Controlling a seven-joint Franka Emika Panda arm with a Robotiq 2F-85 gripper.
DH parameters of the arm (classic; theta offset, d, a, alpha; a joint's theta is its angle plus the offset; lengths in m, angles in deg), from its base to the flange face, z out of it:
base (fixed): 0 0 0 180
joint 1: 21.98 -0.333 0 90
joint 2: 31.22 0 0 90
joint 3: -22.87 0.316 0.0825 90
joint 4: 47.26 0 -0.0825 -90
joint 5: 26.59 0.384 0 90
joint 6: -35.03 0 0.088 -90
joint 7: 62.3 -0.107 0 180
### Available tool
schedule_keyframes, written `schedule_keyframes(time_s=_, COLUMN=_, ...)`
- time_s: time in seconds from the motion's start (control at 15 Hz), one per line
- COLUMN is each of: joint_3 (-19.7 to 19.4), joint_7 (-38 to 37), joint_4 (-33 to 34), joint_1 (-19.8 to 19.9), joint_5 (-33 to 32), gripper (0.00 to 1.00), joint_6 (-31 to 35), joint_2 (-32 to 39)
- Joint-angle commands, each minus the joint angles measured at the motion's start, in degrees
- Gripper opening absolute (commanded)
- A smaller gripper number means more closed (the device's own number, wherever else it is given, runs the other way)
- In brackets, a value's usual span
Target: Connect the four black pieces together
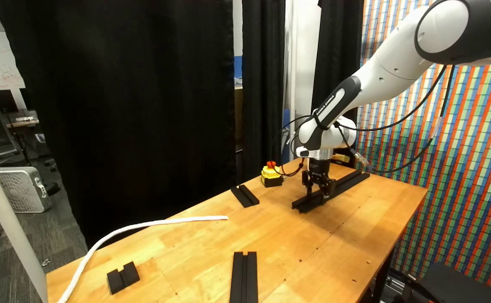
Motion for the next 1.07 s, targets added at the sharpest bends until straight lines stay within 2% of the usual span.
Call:
schedule_keyframes(time_s=0.0, joint_3=-0.4, joint_7=2.3, joint_4=-2.8, joint_1=1.0, joint_5=1.9, gripper=0.45, joint_6=2.2, joint_2=-0.9)
schedule_keyframes(time_s=0.6, joint_3=-0.3, joint_7=4.6, joint_4=-5.2, joint_1=2.2, joint_5=3.5, gripper=0.45, joint_6=5.1, joint_2=-2.1)
schedule_keyframes(time_s=0.67, joint_3=-0.4, joint_7=4.3, joint_4=-5.4, joint_1=2.1, joint_5=3.4, gripper=0.93, joint_6=5.4, joint_2=-2.2)
schedule_keyframes(time_s=0.73, joint_3=-0.5, joint_7=4.4, joint_4=-5.6, joint_1=2.2, joint_5=3.4, gripper=0.94, joint_6=5.5, joint_2=-2.2)
schedule_keyframes(time_s=0.8, joint_3=-0.5, joint_7=4.4, joint_4=-5.8, joint_1=2.3, joint_5=3.5, gripper=0.99, joint_6=5.7, joint_2=-2.2)
schedule_keyframes(time_s=1.0, joint_3=-0.5, joint_7=4.3, joint_4=-6.4, joint_1=2.4, joint_5=3.7, gripper=1.0, joint_6=5.7, joint_2=-2.4)
